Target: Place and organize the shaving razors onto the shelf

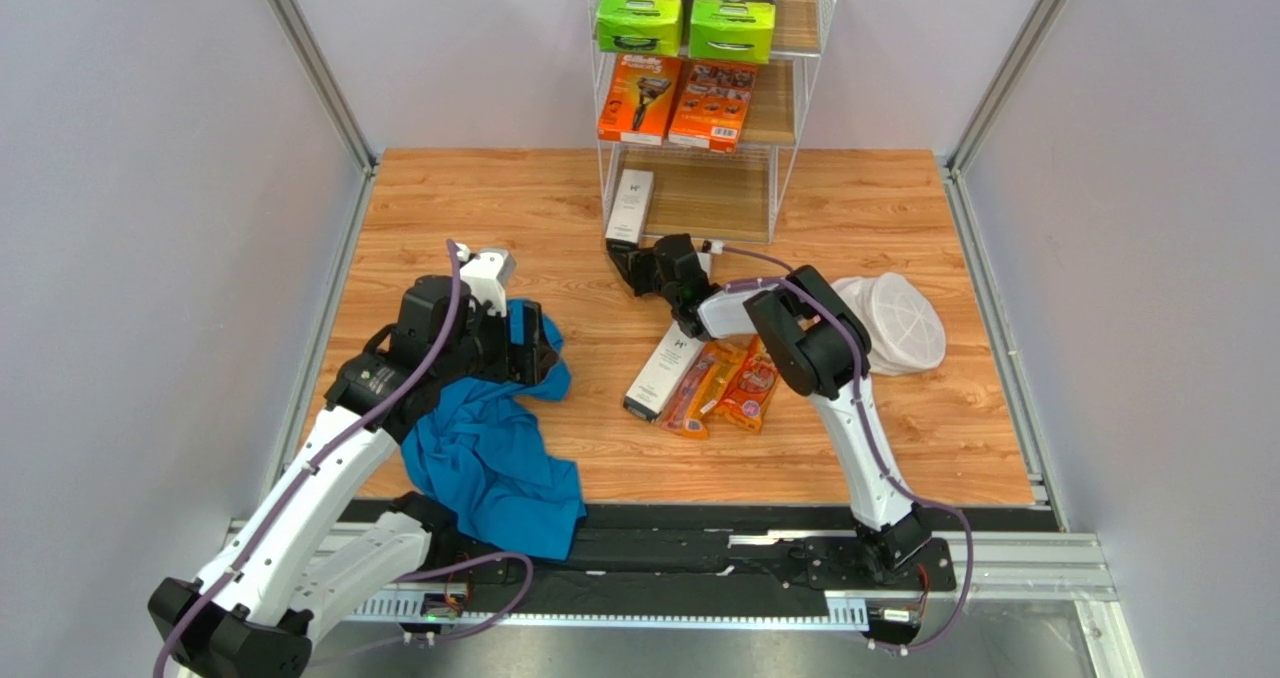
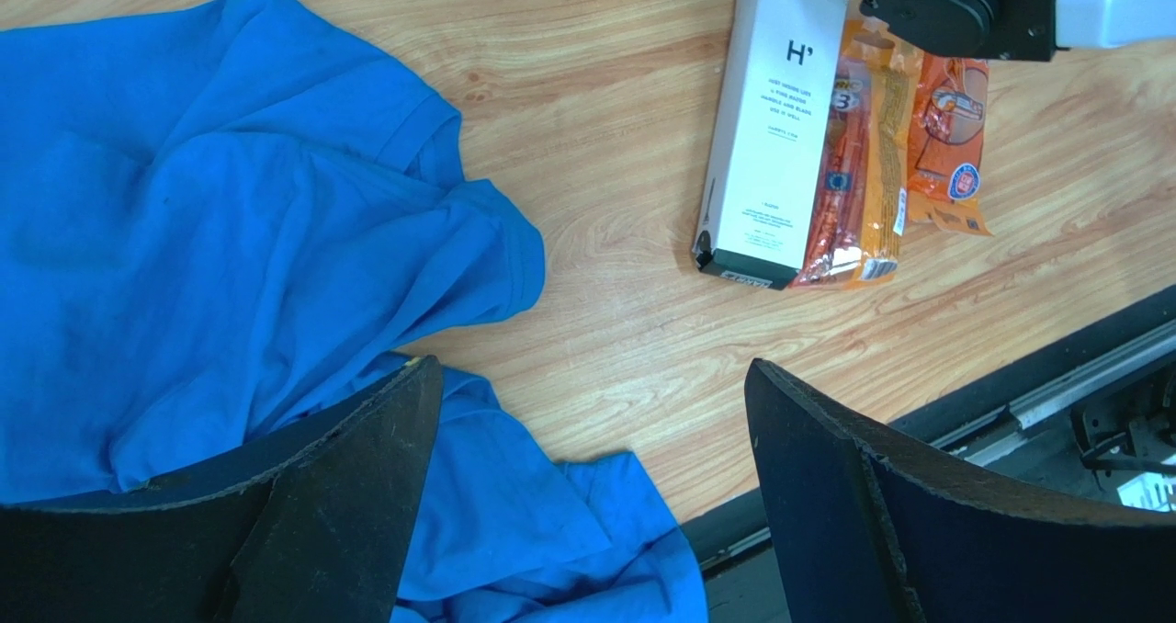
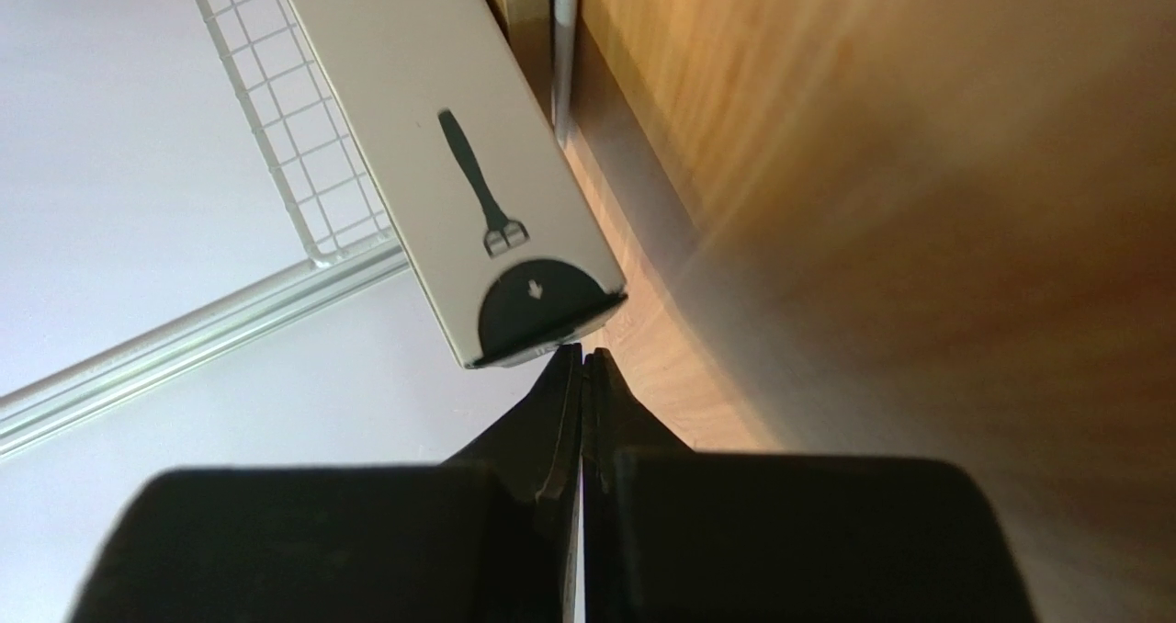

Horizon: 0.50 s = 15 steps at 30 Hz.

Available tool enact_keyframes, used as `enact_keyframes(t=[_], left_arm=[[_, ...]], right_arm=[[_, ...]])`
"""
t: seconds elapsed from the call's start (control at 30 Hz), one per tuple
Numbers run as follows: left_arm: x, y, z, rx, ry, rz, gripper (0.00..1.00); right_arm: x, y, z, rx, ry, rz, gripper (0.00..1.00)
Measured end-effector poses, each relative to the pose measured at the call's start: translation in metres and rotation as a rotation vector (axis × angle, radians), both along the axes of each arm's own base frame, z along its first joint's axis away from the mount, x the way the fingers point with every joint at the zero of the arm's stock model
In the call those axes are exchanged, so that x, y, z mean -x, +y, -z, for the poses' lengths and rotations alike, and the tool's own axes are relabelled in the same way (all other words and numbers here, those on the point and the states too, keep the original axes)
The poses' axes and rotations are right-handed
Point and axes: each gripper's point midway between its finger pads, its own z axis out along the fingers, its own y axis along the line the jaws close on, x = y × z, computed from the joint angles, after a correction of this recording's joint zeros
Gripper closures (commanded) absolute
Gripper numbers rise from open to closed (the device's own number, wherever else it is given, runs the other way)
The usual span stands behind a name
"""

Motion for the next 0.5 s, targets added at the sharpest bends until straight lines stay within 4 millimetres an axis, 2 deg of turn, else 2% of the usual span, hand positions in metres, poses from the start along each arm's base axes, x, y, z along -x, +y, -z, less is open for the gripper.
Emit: enact_keyframes(t=[0.27, 0.5], left_arm=[[0.0, 0.001, -0.001, 0.0, -0.005, -0.002, 0.1], [0.0, 0.002, -0.002, -0.002, -0.01, -0.007, 0.1]], right_arm=[[-0.024, 0.004, 0.0, 0.011, 0.021, -0.006, 1.0], [-0.031, -0.006, 0.003, 0.023, 0.034, -0.001, 1.0]])
